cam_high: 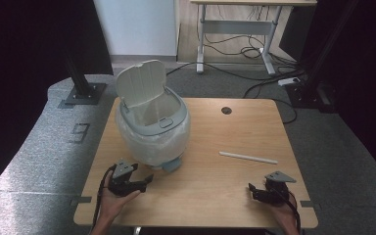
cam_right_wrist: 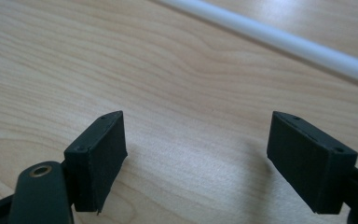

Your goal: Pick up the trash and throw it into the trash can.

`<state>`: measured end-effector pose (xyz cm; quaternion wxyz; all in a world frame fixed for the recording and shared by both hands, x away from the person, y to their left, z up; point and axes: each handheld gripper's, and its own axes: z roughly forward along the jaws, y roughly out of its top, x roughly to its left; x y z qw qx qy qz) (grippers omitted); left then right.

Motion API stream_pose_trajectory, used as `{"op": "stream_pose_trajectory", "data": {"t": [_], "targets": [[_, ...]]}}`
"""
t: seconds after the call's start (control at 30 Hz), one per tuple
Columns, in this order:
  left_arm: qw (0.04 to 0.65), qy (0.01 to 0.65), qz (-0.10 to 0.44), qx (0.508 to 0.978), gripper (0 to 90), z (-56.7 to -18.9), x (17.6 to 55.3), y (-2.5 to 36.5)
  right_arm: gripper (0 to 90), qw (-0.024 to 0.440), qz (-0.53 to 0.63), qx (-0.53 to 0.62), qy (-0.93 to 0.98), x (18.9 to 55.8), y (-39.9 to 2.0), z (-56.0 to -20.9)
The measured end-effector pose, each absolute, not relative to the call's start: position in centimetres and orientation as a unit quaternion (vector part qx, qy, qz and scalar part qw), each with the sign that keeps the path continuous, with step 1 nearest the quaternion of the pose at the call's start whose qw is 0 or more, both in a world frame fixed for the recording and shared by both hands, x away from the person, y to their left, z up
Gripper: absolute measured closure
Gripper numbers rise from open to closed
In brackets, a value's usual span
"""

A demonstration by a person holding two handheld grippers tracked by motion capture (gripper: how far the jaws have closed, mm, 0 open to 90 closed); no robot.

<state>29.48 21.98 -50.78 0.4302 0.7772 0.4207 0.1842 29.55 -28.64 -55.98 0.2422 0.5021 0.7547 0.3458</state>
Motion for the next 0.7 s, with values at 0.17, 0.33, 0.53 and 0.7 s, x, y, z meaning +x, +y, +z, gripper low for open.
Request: {"op": "stream_pose_trajectory", "data": {"t": [0.17,0.33,0.53,0.7], "targets": [[0.423,0.420,0.179,0.783,23.4,-51.8,29.7,21.9,20.2,0.251,0.353,0.498,0.751,29.8,-29.1,-55.3],[0.420,0.422,0.171,0.785,23.2,-52.5,30.1,21.9,20.0,0.259,0.361,0.499,0.744,30.4,-29.7,-54.5],[0.416,0.428,0.168,0.785,23.2,-52.8,30.6,22.0,18.6,0.261,0.363,0.494,0.746,31.5,-30.4,-53.7],[0.414,0.427,0.164,0.787,23.1,-53.0,30.6,21.8,19.3,0.256,0.358,0.491,0.752,32.9,-30.9,-53.7]]}}
